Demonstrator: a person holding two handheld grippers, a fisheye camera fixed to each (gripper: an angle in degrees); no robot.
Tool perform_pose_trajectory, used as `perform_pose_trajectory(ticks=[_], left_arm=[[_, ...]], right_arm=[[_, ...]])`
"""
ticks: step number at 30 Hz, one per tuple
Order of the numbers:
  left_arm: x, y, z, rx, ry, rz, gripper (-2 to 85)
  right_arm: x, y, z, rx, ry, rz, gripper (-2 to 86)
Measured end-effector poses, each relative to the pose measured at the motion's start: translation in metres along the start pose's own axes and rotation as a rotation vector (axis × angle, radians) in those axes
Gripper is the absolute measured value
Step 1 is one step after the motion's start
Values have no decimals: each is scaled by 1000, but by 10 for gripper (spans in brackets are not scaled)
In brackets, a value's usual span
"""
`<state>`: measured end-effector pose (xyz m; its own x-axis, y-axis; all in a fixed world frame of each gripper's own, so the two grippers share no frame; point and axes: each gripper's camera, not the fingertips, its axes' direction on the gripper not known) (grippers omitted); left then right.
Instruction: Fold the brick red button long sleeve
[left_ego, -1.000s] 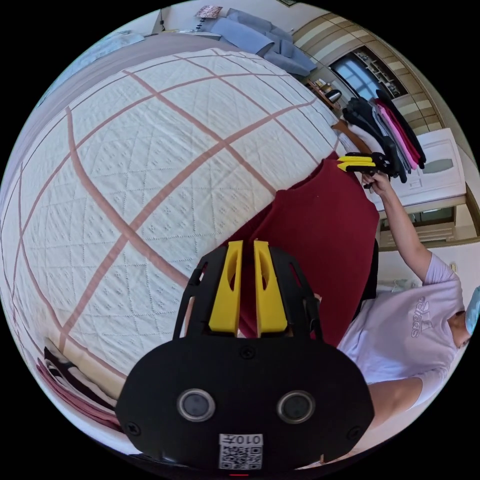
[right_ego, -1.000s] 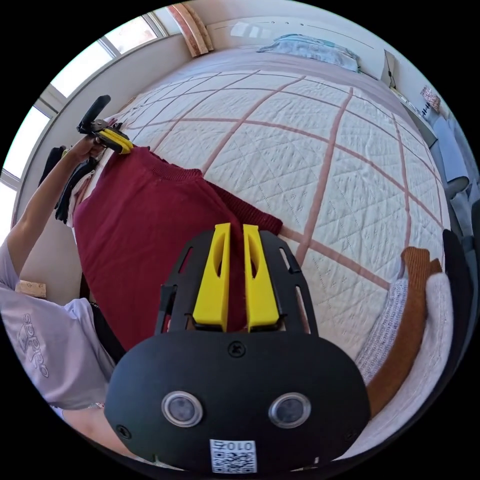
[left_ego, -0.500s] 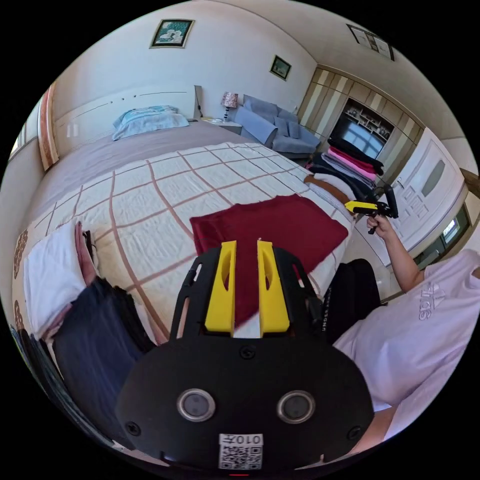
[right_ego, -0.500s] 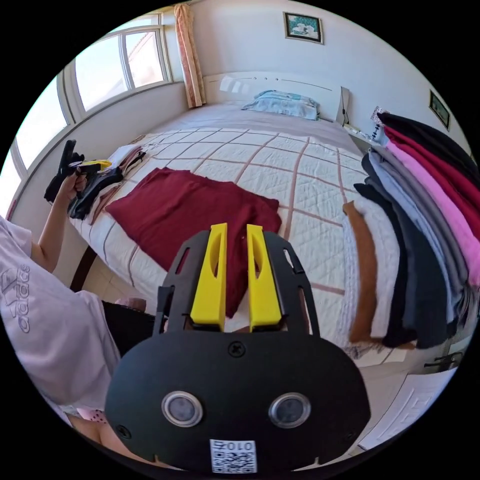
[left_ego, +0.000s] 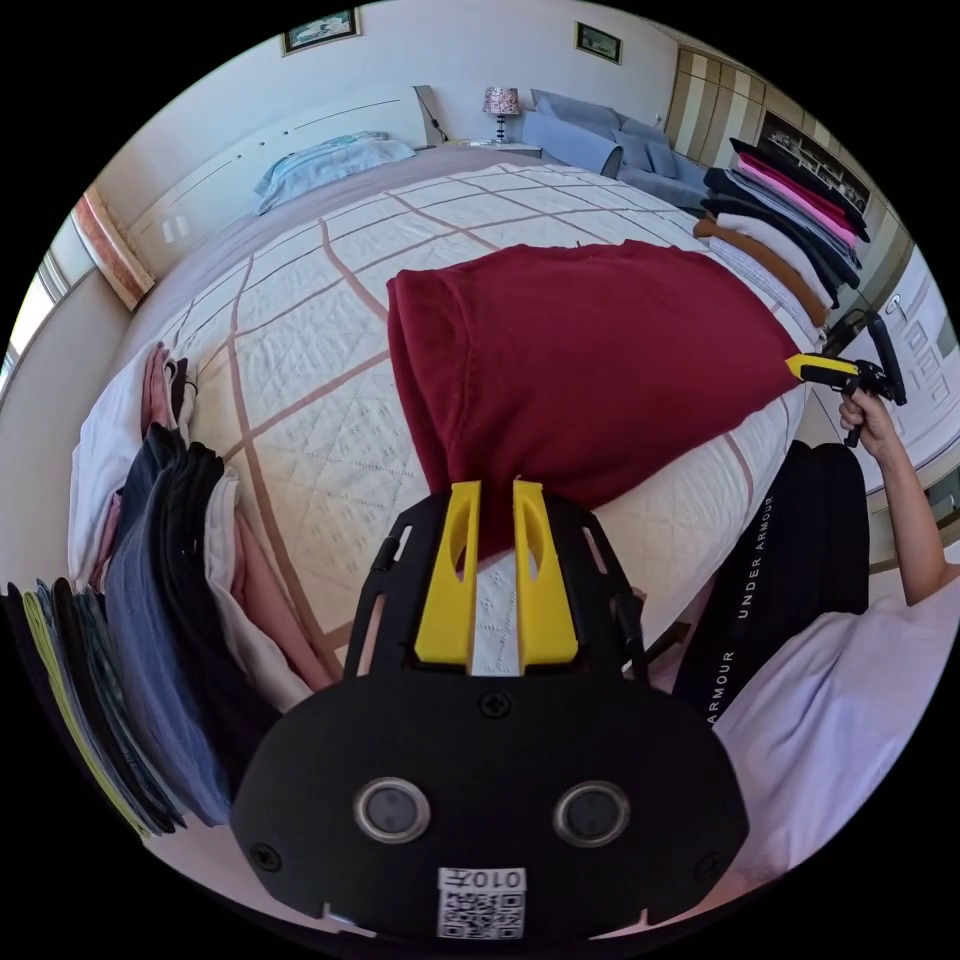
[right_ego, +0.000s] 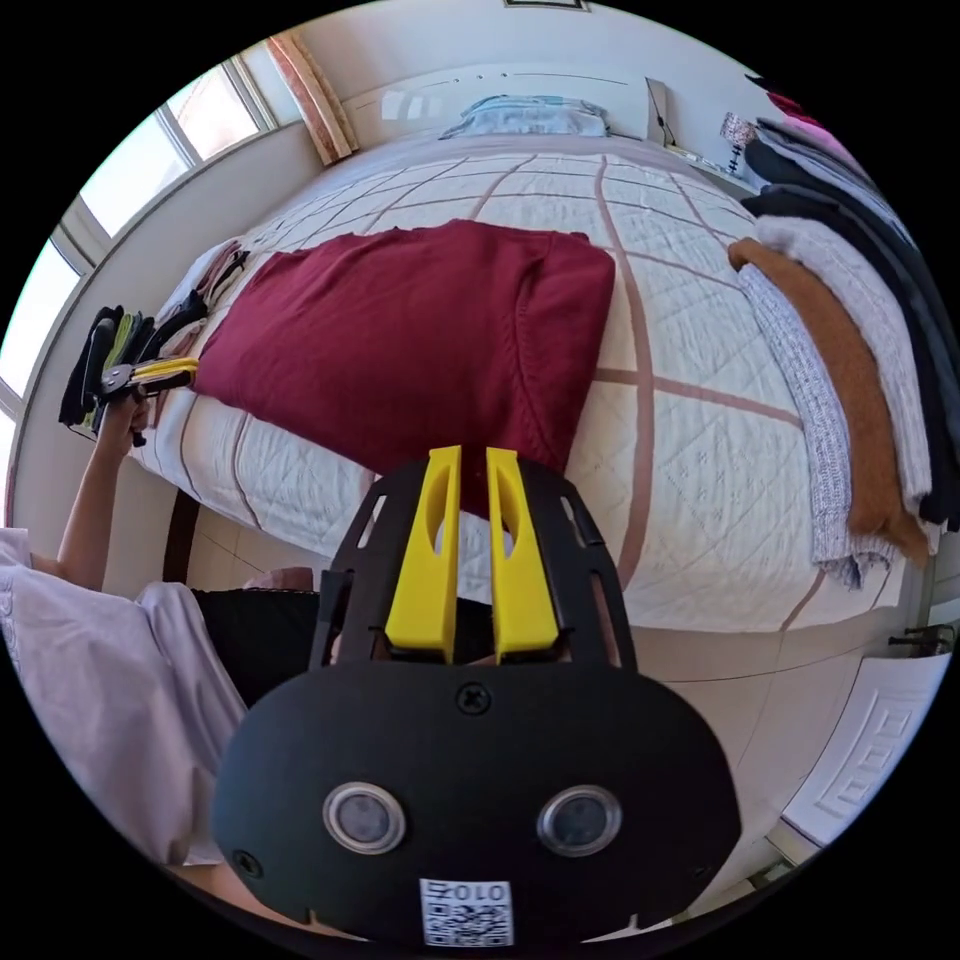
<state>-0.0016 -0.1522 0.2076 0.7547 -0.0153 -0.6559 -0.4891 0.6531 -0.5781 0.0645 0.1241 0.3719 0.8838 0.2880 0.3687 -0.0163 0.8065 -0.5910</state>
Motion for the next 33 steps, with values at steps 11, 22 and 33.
perform_pose_trajectory(ticks=[11,22,33], left_arm=[[-61,64,-62,59,26,-313,133],[-124,90,-40,180,456,-537,134],[-184,87,-85,387,679,-481,50]], right_arm=[[-122,8,-74,228,110,-114,108],[-215,-8,-74,286,80,-243,99],[-364,-39,-48,275,19,-561,138]])
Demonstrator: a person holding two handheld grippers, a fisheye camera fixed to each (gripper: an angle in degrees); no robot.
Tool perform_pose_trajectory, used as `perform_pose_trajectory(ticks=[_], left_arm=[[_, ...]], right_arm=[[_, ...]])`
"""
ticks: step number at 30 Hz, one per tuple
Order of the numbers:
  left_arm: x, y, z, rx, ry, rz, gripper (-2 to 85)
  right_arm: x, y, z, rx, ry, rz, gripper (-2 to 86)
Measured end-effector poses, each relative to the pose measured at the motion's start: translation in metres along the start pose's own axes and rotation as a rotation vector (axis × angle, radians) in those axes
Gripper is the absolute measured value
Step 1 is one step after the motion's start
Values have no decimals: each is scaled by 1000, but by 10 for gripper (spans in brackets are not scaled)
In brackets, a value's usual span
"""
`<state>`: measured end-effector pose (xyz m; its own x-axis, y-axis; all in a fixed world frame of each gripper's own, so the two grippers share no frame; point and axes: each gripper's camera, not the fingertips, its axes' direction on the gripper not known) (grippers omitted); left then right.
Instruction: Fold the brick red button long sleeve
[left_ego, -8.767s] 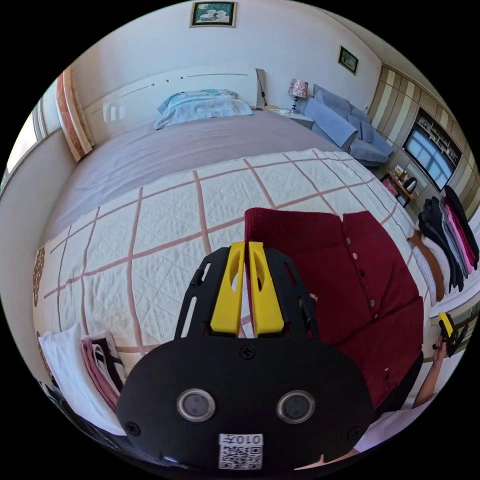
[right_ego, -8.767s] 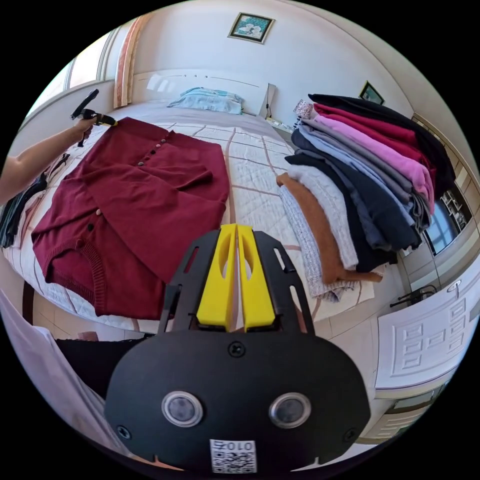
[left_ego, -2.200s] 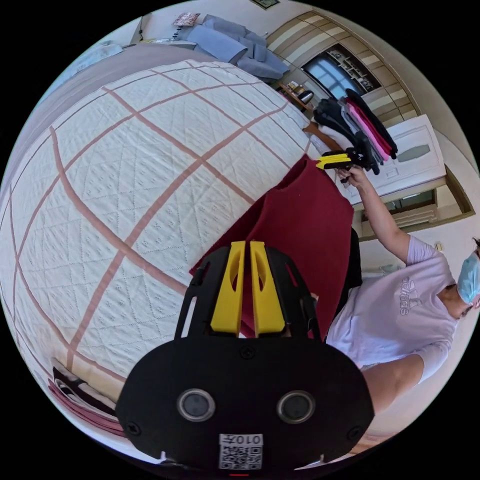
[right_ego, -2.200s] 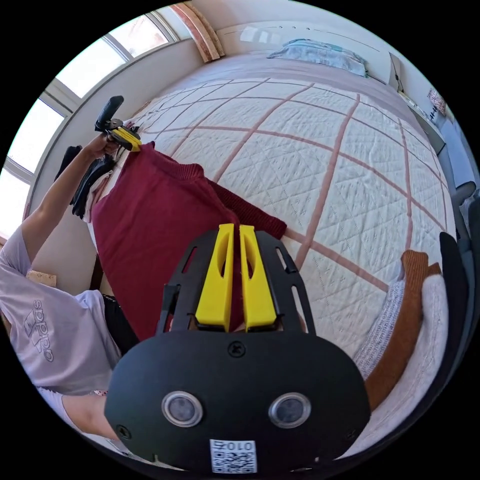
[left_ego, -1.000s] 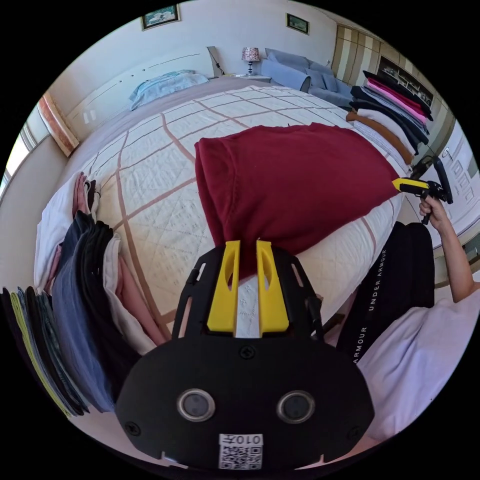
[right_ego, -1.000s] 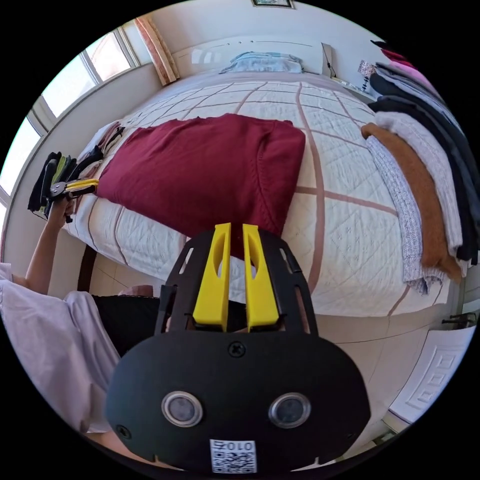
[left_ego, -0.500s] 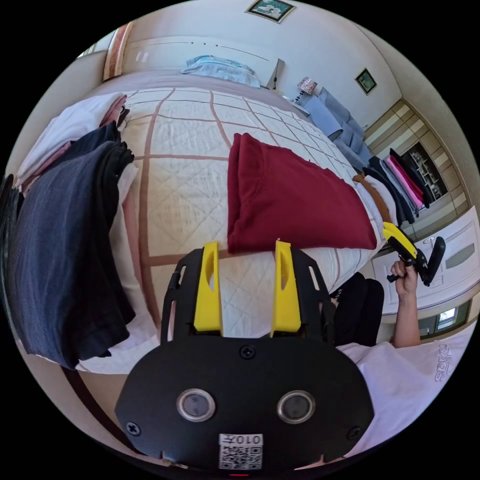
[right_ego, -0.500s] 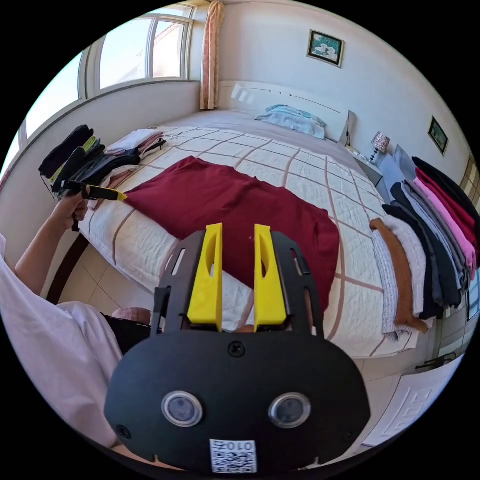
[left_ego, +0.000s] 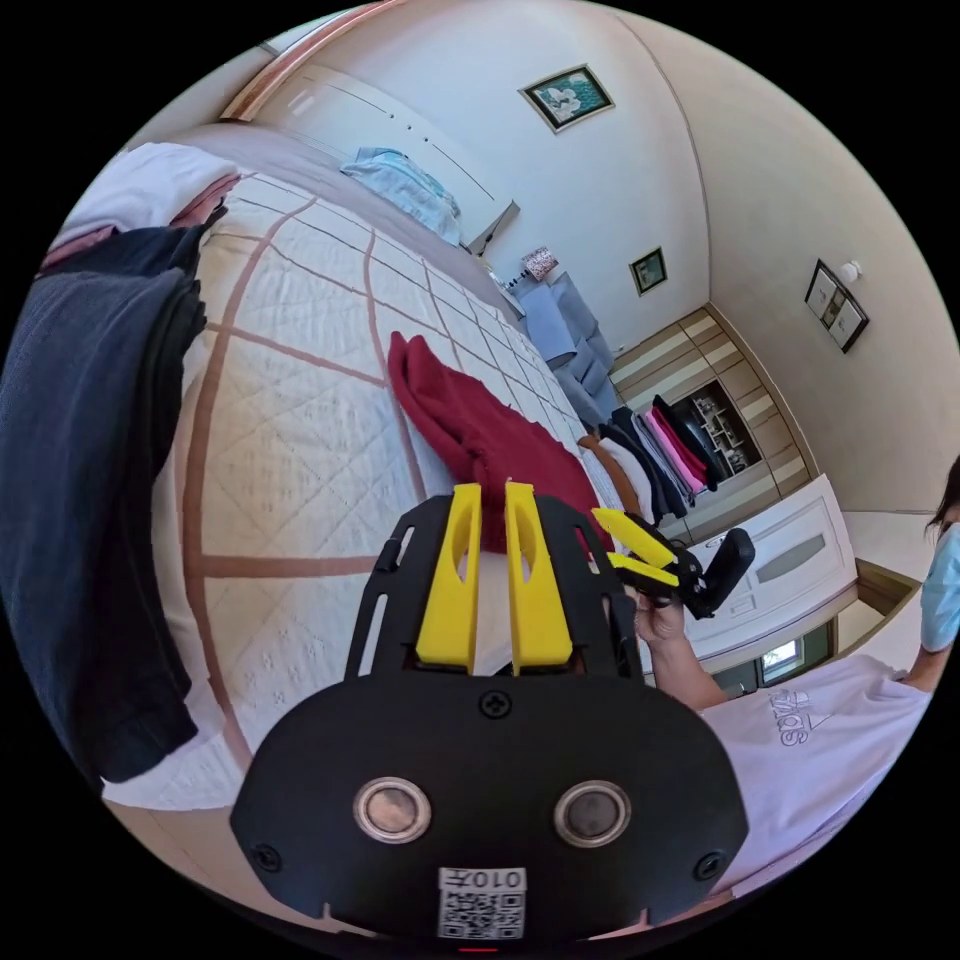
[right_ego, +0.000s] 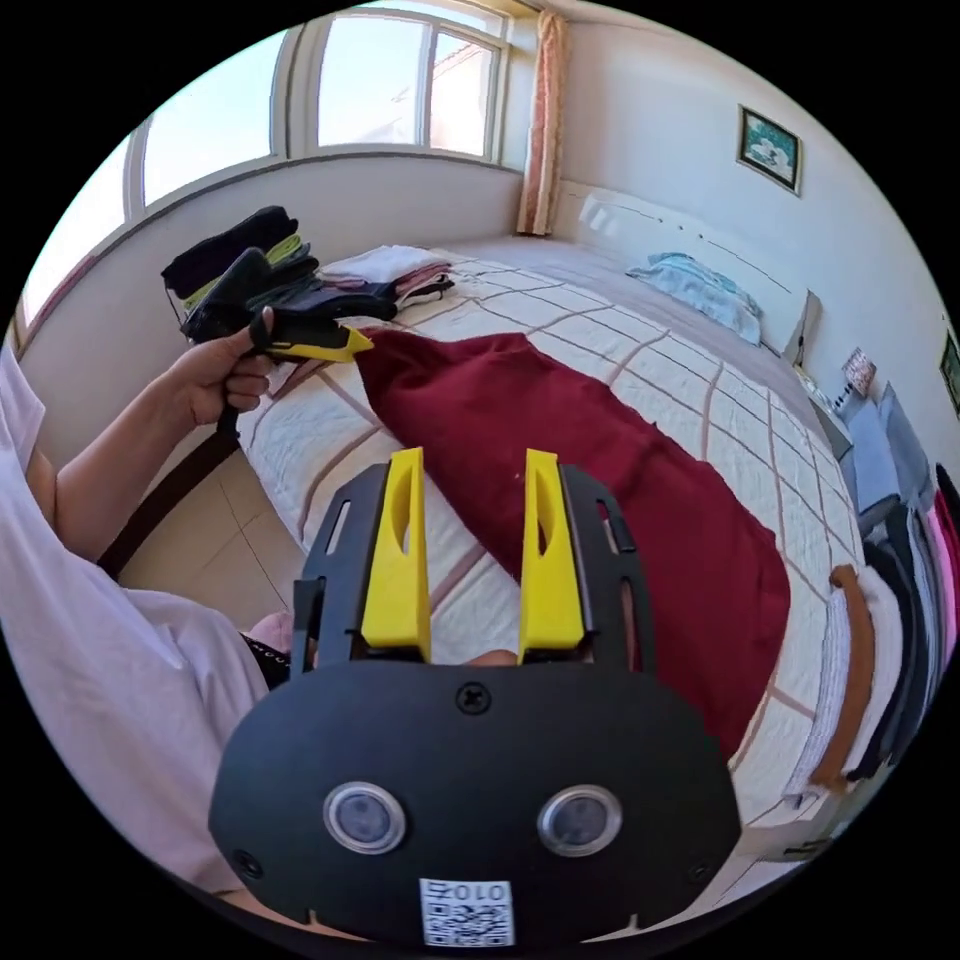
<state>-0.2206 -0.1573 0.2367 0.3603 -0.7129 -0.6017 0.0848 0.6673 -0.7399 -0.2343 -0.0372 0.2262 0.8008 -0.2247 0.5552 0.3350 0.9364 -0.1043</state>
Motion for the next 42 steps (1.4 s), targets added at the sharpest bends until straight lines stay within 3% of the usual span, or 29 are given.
perform_pose_trajectory(ticks=[5,9,13,21,24,33,42], left_arm=[[-5,-25,-15,4,69,12,53],[-8,-44,-17,-23,65,43,68],[-40,-59,-20,-63,103,-46,106],[-89,-128,31,-250,164,-149,151],[-102,-146,49,-232,227,-191,148],[-127,-205,110,-213,189,-231,91],[-94,-238,138,-230,148,-102,28]], right_arm=[[-78,-56,46,-34,211,-202,147],[-104,-73,68,-28,403,-214,81],[-94,-73,49,-6,290,-128,63],[-105,-75,42,17,289,-90,61],[-110,-74,41,25,300,-95,61],[-108,-68,38,50,292,-67,59],[-134,-54,68,4,382,-152,61]])
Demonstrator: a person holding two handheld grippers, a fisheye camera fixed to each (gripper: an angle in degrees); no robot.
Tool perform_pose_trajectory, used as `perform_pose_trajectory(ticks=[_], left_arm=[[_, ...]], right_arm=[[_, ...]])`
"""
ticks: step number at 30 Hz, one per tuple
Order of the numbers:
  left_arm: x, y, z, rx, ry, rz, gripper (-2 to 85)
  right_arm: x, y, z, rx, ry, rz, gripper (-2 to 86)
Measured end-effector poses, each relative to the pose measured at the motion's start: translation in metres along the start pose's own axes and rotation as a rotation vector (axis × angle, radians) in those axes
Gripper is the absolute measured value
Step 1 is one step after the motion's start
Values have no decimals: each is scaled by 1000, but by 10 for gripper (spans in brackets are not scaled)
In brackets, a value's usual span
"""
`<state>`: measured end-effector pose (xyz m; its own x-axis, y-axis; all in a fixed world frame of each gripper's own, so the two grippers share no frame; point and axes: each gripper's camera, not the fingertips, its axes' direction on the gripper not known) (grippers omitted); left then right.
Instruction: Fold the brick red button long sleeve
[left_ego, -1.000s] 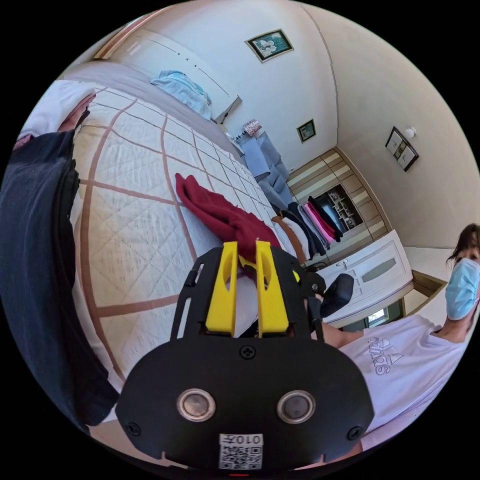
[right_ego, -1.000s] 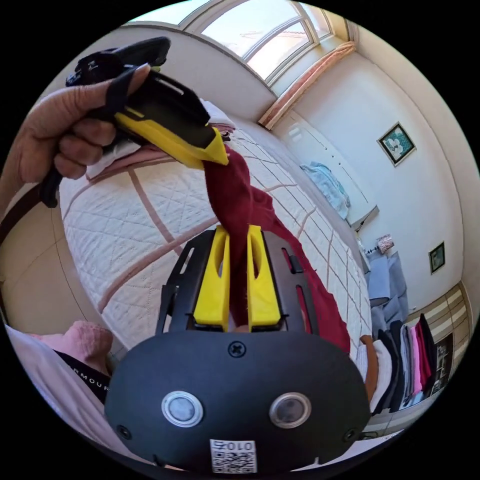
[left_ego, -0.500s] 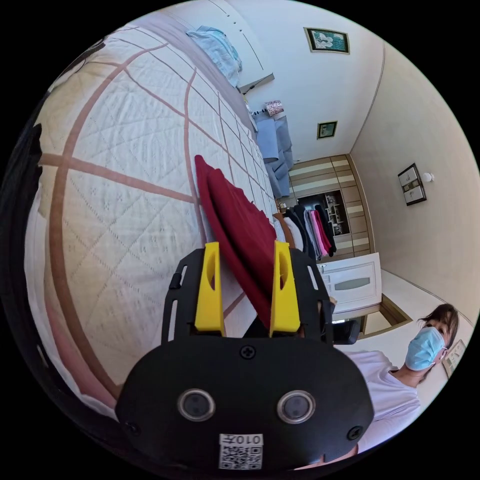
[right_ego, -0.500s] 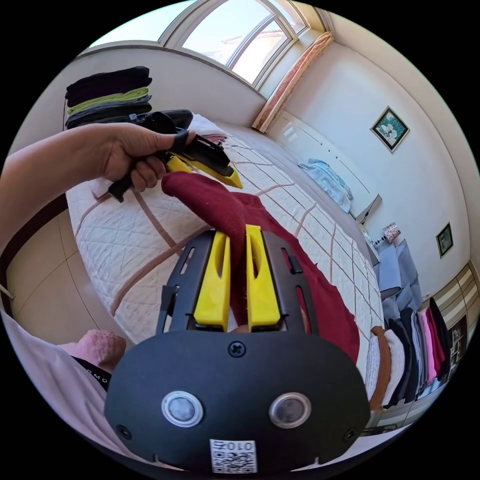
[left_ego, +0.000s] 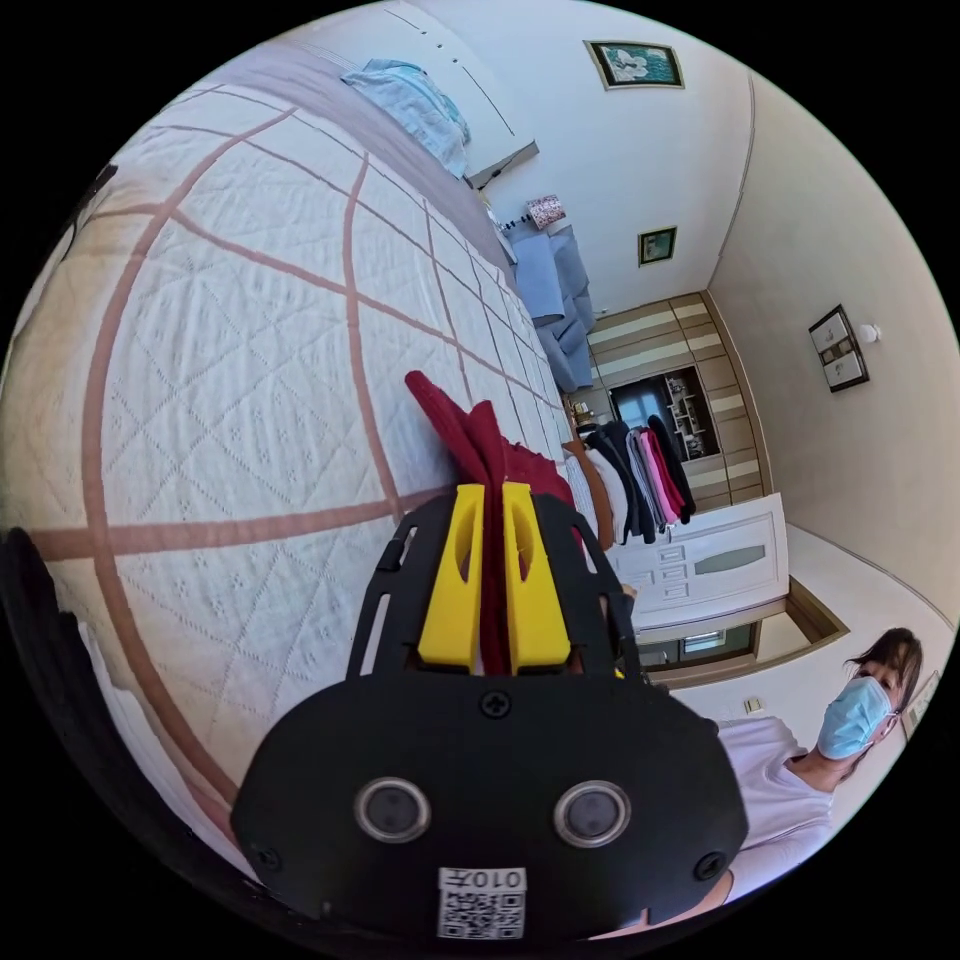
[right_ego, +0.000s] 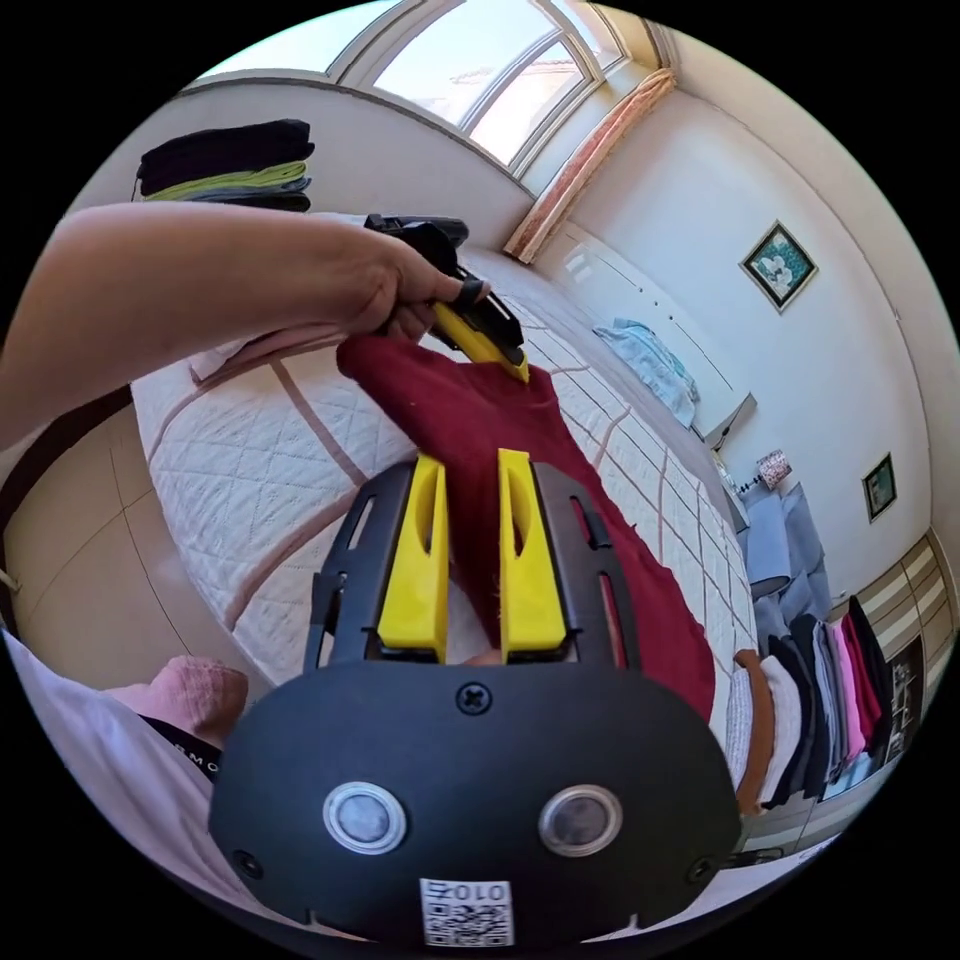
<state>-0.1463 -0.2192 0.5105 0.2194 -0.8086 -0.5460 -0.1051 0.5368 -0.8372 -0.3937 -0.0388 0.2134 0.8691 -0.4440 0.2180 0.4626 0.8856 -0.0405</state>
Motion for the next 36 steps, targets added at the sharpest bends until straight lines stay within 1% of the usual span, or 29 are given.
perform_pose_trajectory(ticks=[3,6,11,14,16,17,19,20,21,22,23,24,25,27,28,30,33,36], left_arm=[[4,-6,15,-14,-7,6,24],[2,-14,32,-60,-30,0,22],[11,-16,64,-93,-75,10,22],[34,-20,82,-94,-95,42,23],[65,-28,96,-124,-135,98,24],[91,-36,109,-157,-188,145,24],[136,-50,138,-219,-254,221,25],[170,-58,163,-263,-297,277,25],[205,-65,194,-309,-343,336,26],[223,-68,211,-335,-364,367,26],[260,-73,251,-390,-409,435,26],[294,-74,295,-450,-456,498,26],[310,-73,320,-483,-481,528,27],[357,-63,423,-605,-574,624,27],[364,-59,449,-632,-597,641,27],[376,-39,543,-714,-650,670,28],[358,-18,630,-791,-713,630,30],[326,-2,676,-815,-742,563,37]], right_arm=[[-10,3,10,-19,50,-42,56],[-2,9,7,-29,62,-23,56],[23,36,17,-30,-65,87,56],[53,55,13,18,-121,195,54],[95,77,13,53,-256,342,53],[107,84,13,64,-292,386,53],[157,126,10,134,-431,596,52],[170,139,8,157,-453,649,52],[195,169,6,209,-505,760,51],[219,203,5,257,-554,865,51],[230,222,6,278,-581,918,50],[249,260,8,321,-627,1014,49],[262,297,11,352,-655,1094,47],[273,348,16,378,-652,1186,44],[277,380,22,388,-651,1261,43],[281,424,33,411,-672,1368,41],[287,482,57,389,-705,1492,40],[289,520,79,379,-778,1545,42]])
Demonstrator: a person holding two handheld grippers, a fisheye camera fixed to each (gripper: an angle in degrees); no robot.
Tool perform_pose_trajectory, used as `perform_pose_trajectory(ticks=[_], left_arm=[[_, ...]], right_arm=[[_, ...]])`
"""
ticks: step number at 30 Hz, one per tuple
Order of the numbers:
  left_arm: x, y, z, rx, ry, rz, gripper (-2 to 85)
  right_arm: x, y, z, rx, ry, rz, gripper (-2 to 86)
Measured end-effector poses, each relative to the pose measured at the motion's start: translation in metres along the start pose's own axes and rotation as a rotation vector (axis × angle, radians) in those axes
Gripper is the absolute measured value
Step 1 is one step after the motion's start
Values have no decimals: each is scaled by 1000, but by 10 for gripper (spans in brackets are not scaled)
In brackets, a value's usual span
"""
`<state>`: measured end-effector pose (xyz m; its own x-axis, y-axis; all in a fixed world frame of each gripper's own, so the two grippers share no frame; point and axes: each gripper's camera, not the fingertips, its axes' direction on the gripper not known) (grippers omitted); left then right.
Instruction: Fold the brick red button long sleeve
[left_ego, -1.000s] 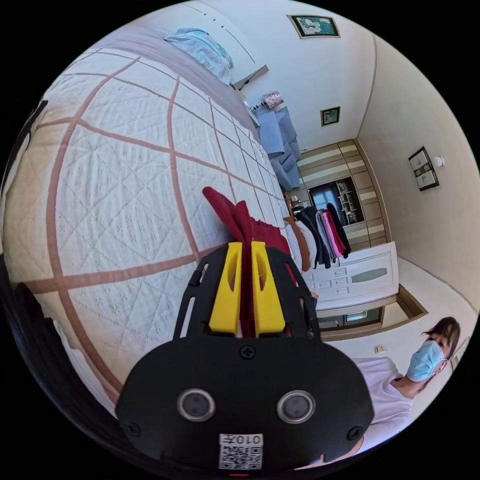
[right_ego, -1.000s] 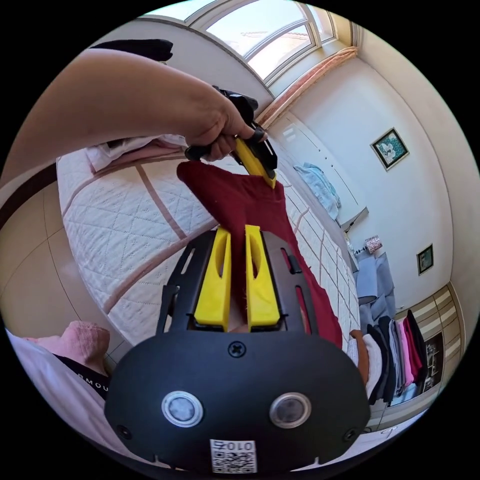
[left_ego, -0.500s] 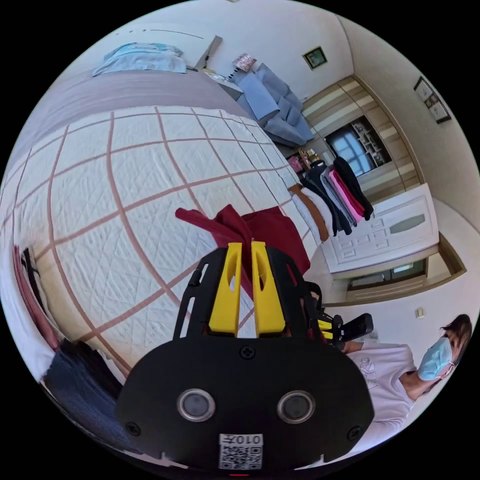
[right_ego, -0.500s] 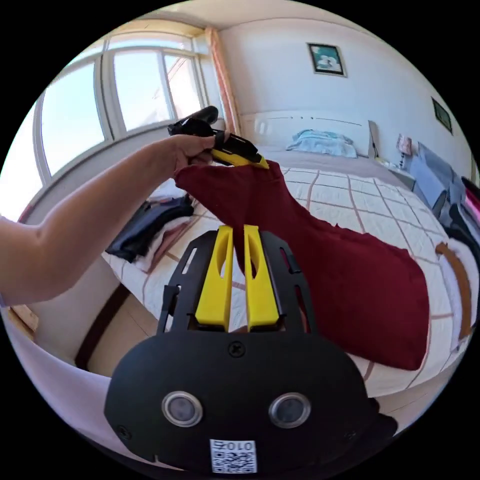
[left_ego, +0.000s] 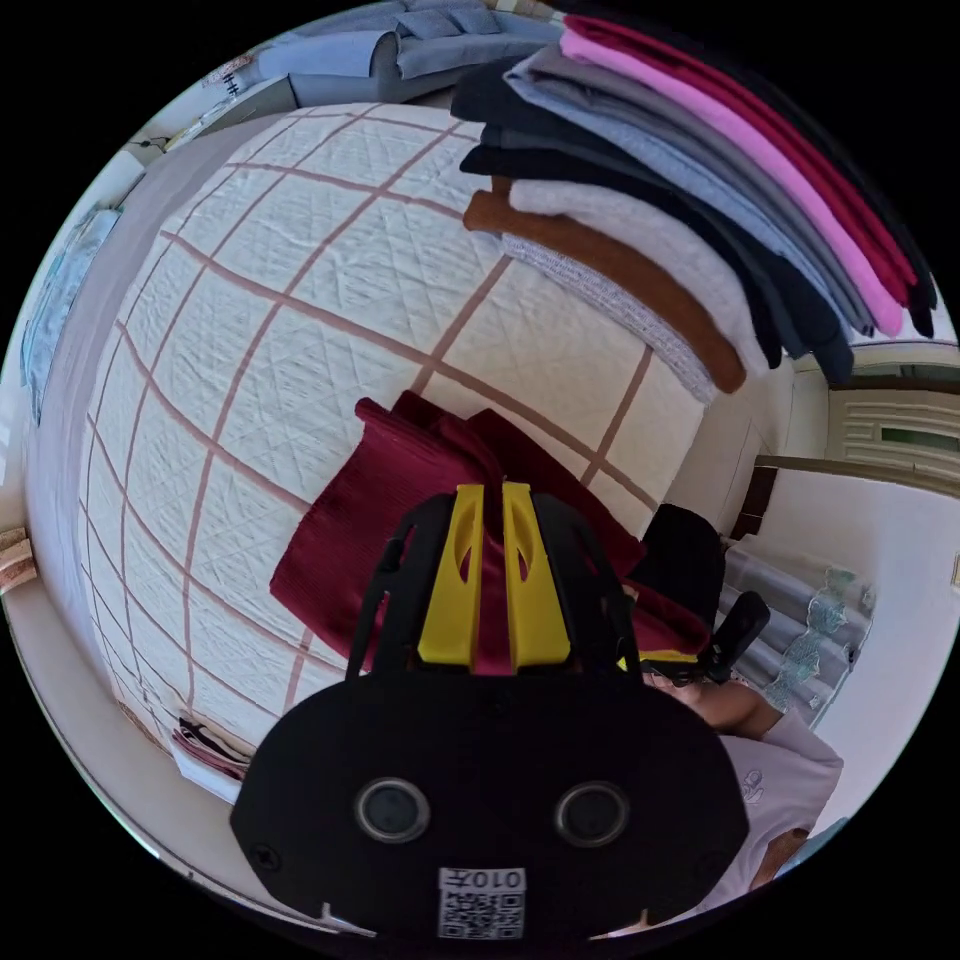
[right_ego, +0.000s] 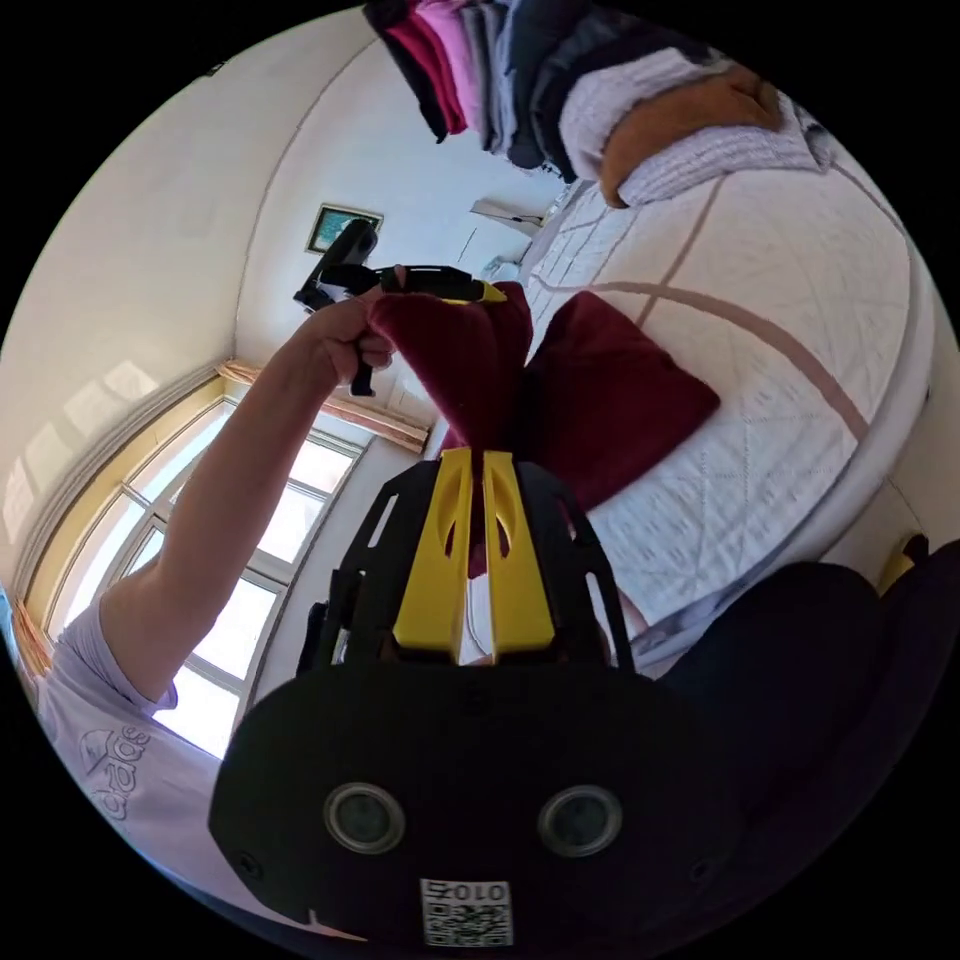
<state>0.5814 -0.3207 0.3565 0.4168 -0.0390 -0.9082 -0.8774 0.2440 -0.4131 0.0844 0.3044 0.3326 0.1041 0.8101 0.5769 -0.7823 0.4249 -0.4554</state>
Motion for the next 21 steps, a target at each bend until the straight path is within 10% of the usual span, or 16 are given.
perform_pose_trajectory(ticks=[10,21], left_arm=[[38,39,18,274,212,151,83],[80,320,102,477,-177,313,96]], right_arm=[[47,-13,-26,33,57,-25,68],[73,-34,-36,10,25,44,104]])
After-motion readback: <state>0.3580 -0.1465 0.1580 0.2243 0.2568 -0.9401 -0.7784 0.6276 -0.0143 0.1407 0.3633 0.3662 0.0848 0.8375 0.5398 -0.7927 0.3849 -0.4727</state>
